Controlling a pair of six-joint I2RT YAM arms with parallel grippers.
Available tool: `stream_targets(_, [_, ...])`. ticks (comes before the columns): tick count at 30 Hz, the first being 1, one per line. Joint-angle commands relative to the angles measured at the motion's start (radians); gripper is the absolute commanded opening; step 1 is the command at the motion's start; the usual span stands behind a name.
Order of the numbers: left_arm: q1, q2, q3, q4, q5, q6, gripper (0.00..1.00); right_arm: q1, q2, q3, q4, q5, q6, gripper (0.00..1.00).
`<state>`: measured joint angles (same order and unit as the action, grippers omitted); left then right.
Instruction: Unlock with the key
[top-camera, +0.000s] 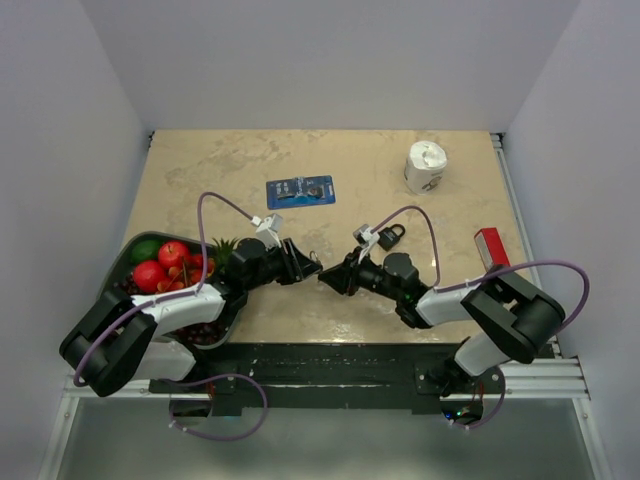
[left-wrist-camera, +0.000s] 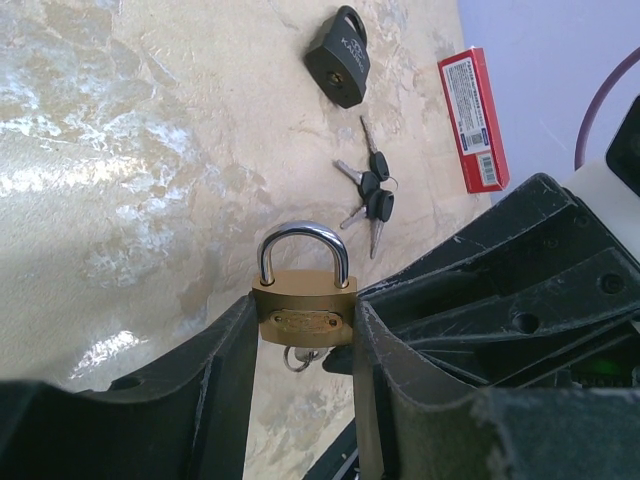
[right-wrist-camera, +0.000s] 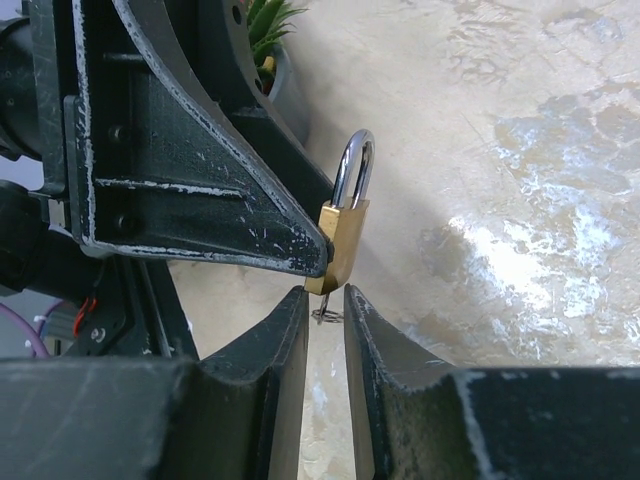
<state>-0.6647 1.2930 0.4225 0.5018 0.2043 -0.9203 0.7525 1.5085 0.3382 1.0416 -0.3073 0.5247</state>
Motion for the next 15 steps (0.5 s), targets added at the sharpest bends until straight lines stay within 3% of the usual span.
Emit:
stream_targets(1, [-0.006,-0.027,0.05,0.041,0.009,0.024,0.0,0.004,0.024,0.033,0.074,-0.015,0.011,0.23])
stream_targets(8, [-0.006,-0.024,0.053,0.038,0.012,0.026,0.0,0.004,0.042,0.031,0.089,-0.019,0.017,0.21])
stream_targets(15, [-0.006,-0.031,0.05,0.05,0.021,0.037,0.0,0.002,0.07,0.027,0.129,-0.029,0.035,0.09])
